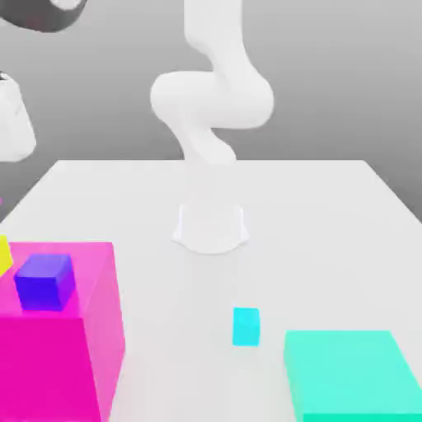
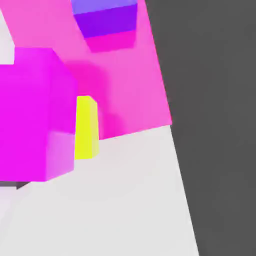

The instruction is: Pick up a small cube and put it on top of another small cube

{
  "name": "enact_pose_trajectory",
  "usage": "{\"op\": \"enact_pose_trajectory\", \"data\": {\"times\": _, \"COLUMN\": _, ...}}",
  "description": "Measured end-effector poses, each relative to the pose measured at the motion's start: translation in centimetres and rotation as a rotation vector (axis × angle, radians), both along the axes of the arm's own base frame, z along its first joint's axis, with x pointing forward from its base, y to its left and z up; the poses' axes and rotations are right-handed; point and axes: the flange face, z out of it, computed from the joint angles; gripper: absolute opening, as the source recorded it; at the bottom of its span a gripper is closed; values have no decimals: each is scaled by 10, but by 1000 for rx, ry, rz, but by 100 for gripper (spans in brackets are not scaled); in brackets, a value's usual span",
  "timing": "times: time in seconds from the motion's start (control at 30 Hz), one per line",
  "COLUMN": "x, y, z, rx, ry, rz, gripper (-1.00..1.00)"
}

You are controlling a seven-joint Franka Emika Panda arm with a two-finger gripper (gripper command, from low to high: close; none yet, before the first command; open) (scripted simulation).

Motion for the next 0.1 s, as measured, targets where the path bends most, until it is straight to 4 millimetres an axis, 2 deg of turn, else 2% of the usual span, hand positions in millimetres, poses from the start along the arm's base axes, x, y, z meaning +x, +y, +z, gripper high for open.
{"op": "enact_pose_trajectory", "data": {"times": 0.03, "x": 0, "y": 0, "z": -8, "rx": -1, "ry": 0, "rz": 0, "gripper": 100}}
{"op": "enact_pose_trajectory", "data": {"times": 0.1, "x": 0, "y": 1, "z": -8, "rx": -1, "ry": 0, "rz": 2, "gripper": 100}}
